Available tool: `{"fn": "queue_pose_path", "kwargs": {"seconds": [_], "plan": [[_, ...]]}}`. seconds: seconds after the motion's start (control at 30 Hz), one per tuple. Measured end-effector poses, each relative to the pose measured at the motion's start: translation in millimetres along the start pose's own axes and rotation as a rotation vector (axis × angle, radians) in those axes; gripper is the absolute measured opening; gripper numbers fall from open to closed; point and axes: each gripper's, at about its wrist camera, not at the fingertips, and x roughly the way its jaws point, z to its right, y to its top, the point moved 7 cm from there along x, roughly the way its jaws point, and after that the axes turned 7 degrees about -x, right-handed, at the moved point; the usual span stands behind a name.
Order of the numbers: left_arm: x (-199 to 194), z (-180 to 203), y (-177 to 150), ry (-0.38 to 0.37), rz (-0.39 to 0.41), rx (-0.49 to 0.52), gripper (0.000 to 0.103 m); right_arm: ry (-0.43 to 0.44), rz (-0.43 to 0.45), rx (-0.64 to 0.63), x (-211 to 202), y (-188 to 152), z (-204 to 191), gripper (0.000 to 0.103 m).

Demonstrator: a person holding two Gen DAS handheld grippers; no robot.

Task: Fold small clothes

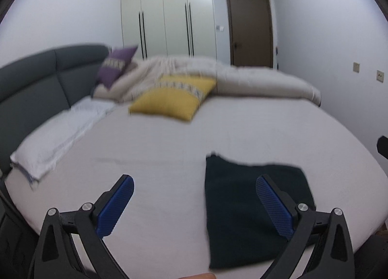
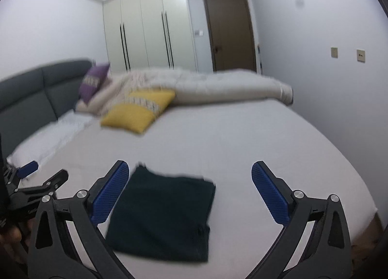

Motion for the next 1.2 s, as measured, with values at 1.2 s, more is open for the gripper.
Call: {"fn": "queue_pose_path", "kwargs": {"seconds": [1.2], "plan": [[49.5,-7.0,-75.6,0.003,-0.218,-0.040,0.103,-0.058,-0.340,-0.029,93.1,-106.0,-16.0,0.103]]}}
